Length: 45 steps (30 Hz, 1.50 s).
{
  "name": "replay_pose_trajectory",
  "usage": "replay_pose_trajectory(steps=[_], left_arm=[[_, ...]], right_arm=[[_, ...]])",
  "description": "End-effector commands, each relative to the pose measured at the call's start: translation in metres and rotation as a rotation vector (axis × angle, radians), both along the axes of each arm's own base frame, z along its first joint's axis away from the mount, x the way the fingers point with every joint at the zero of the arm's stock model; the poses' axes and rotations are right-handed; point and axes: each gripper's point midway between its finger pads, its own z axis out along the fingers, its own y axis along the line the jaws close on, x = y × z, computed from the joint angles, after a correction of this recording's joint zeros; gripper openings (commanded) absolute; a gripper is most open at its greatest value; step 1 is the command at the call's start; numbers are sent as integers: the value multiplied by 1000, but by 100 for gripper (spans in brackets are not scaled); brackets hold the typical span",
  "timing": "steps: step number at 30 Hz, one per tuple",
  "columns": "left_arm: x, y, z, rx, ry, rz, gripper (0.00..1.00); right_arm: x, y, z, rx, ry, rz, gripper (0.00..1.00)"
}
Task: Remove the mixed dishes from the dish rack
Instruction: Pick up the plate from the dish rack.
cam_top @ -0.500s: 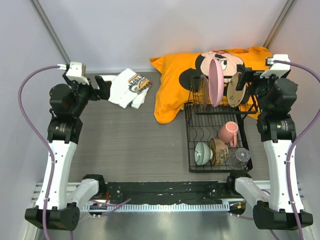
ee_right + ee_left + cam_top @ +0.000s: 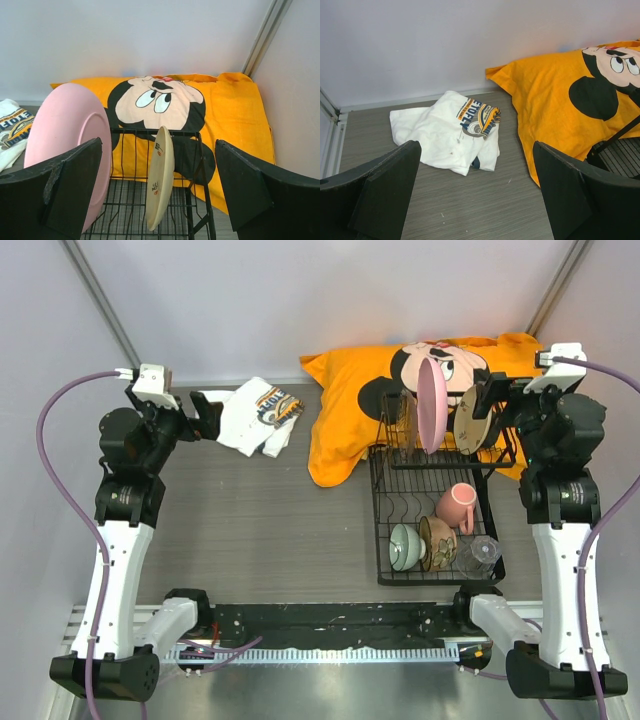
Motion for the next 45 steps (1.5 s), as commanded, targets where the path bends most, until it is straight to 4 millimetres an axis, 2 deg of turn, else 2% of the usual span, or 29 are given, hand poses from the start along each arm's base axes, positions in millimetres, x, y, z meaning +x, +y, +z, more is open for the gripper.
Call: replay_pose_trajectory(steps=[1, 9, 11, 12, 17, 19, 21, 32, 36, 41, 45], left_arm=[[-5, 3, 11, 15, -34, 9, 100], [-4, 11, -3, 43, 3, 44, 100], [-3, 11, -9, 51, 18, 48, 100], [-2, 12, -11, 51, 22, 53, 100], [-1, 14, -18, 55, 42, 65, 100], [0, 14, -19, 56, 44, 63, 100], [0, 15, -21, 58, 50, 67, 100], [0, 17, -26, 63, 63, 76, 100], [0, 17, -28, 62, 67, 79, 100], [0, 19, -31, 69, 70, 86, 100], [0, 20, -32, 73, 70, 92, 100]], right_arm=[[-9, 12, 30, -2, -67, 64, 100], [-11, 23, 39, 52, 3, 114, 98], [-11, 27, 46, 66, 22, 131, 94], [-14, 29, 56, 64, 9, 136, 92], [-9, 39, 52, 70, 75, 166, 91], [-14, 55, 53, 69, 94, 217, 91], [-15, 61, 54, 62, 104, 236, 91], [-15, 86, 21, 26, 264, 303, 91], [-12, 101, 6, 8, 302, 326, 91], [-3, 105, -11, -32, 342, 311, 92], [7, 101, -25, -73, 363, 249, 91]])
